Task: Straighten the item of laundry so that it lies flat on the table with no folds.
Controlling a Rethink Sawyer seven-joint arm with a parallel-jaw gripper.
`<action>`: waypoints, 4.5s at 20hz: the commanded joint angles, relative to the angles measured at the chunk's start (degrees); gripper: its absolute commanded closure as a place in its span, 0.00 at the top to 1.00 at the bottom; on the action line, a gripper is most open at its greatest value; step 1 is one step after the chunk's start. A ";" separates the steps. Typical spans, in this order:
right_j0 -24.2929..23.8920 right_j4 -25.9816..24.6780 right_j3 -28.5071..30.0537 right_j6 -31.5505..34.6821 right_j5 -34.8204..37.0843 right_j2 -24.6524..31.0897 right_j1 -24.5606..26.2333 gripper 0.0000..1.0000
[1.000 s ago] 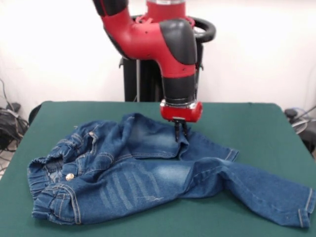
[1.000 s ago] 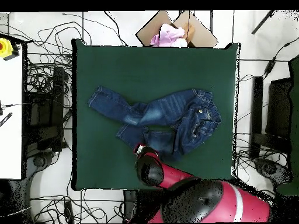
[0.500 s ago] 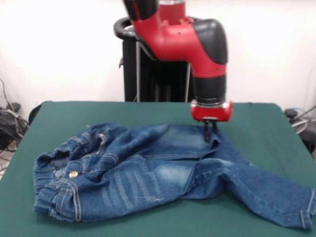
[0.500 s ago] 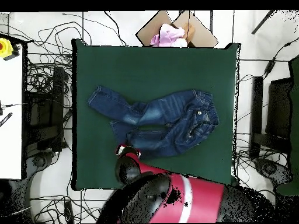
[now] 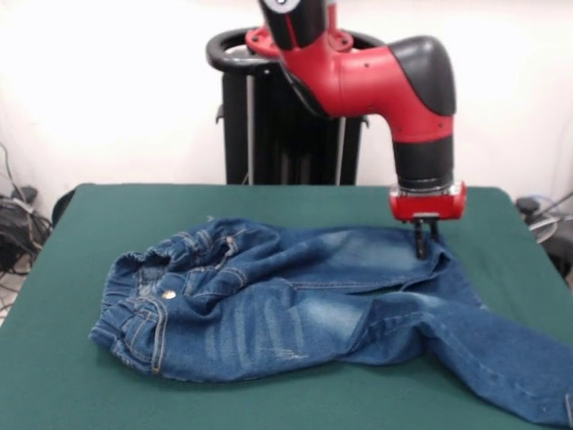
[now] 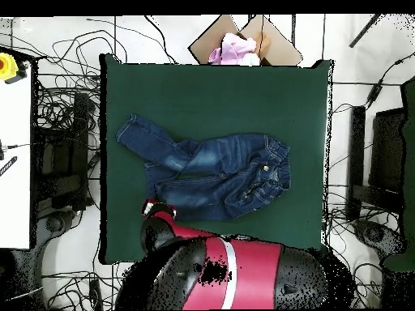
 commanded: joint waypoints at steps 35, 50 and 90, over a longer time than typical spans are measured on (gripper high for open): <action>4.44 -2.71 -11.48 7.93 27.84 -25.39 -14.14 1.00; 5.30 -1.89 -16.87 2.68 19.90 -33.82 -5.50 1.00; -20.57 -24.90 -16.87 -2.65 28.45 -28.81 -7.72 0.00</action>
